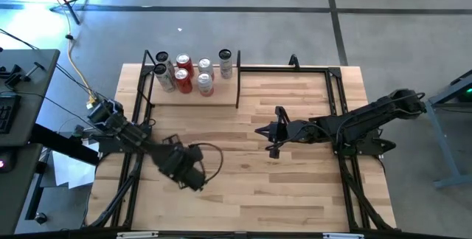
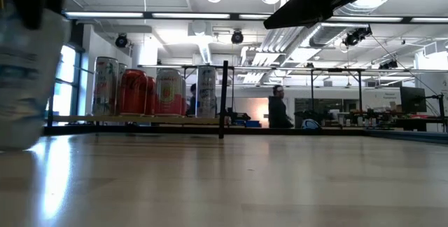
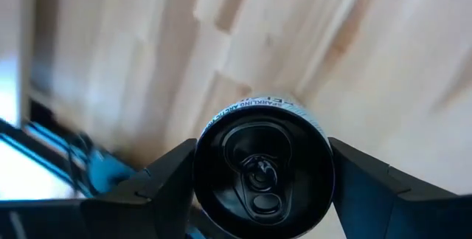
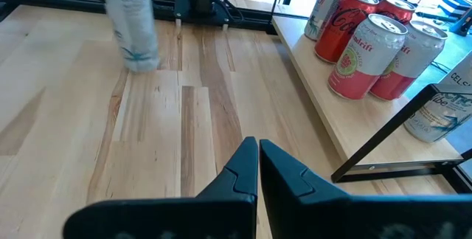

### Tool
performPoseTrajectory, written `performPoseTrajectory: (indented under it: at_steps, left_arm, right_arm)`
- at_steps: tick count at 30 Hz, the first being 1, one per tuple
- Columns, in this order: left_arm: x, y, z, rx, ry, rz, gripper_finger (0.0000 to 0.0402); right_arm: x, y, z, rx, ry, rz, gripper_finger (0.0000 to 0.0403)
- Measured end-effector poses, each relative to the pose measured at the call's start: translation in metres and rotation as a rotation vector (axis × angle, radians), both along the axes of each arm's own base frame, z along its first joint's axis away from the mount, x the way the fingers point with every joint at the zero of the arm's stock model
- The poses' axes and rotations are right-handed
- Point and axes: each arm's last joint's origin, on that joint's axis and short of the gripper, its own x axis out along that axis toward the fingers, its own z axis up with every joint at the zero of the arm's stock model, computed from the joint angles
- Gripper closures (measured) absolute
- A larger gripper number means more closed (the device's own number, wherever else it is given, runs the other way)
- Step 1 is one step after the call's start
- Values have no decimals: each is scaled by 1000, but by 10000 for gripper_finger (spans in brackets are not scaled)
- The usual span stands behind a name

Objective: Place canned beverage on shelf
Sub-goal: Put the white-blue soda can on the shelf aligned with the other white-blue soda can

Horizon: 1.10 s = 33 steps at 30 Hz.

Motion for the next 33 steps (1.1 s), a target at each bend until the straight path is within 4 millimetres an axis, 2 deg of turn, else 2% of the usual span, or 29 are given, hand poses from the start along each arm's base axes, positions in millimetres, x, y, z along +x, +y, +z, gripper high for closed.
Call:
performPoseTrajectory:
  at_steps: [5, 13, 19, 26, 33]
  left_arm:
    - [20, 24, 8, 43, -32, -91, 161]
    - [57, 80, 25, 43, -113, -200, 161]
    - [74, 118, 47, 62, -181, -268, 161]
    - [83, 159, 69, 98, -238, -309, 161]
    - [84, 210, 71, 151, -229, -300, 161]
  right_arm:
    - [0, 0, 0, -2, 1, 1, 403]
    - [0, 0, -1, -4, 7, 1, 403]
    - [-1, 0, -3, -10, 31, 1, 403]
    - [-1, 0, -3, -18, 35, 4, 403]
    - [-1, 0, -3, -18, 36, 4, 403]
